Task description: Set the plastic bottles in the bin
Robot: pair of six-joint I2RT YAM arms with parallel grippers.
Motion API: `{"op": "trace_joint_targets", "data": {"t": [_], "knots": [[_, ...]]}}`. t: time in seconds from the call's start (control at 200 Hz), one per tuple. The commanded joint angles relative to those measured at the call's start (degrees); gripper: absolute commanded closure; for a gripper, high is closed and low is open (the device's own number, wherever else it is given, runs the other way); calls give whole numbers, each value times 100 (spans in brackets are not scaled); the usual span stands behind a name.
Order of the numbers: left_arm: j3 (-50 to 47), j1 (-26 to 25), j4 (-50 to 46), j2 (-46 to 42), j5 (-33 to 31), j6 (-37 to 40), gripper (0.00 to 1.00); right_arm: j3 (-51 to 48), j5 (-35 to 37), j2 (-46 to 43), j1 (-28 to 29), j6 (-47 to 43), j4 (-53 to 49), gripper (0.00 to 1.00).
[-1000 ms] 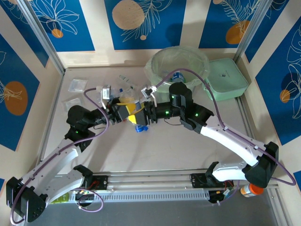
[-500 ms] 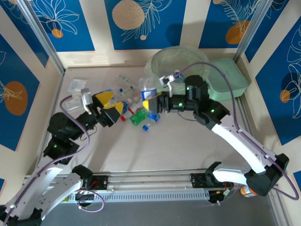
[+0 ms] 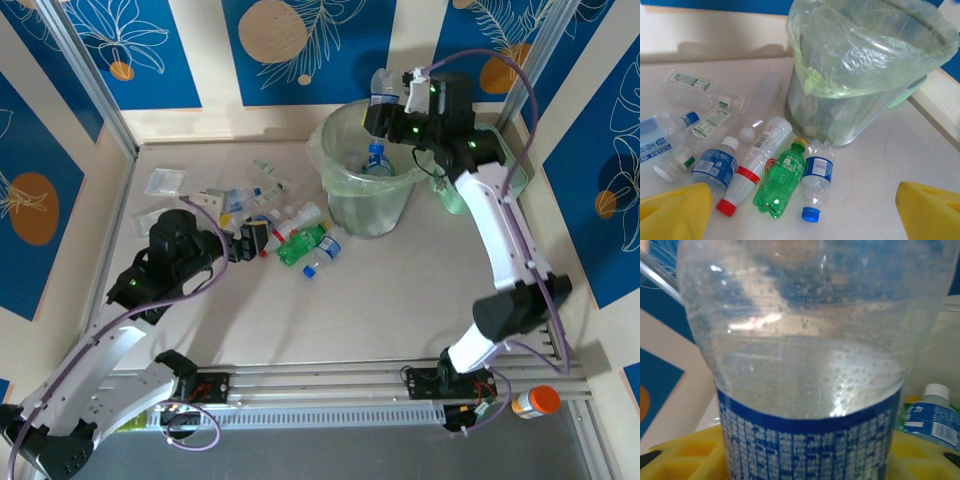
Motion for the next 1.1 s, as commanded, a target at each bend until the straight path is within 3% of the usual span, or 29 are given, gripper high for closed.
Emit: {"op": "trace_joint_targets", "data": {"t": [0.0, 0.29, 0.505, 0.625, 0.85, 1.095], "knots": [[-38, -39, 46, -183, -160, 159, 6, 698, 217, 683, -66, -217, -917, 55], [-109, -43, 130, -227, -141, 80, 5, 1774, 274, 2116, 22, -381, -2148, 58], [-109, -44, 137, -227, -197, 56, 5, 1701, 353, 2561, 144, -547, -2549, 56], [-103, -43, 126, -227, -269, 51, 5, 1689, 385, 2712, 167, -623, -2666, 49], [-65, -44, -21, -159, -796, 35, 3, 1977, 461, 2568, 152, -615, -2695, 21], [-74, -35, -30, -97, -909, 48, 2, 2270, 703, 2042, 167, -613, -2831, 19]]}}
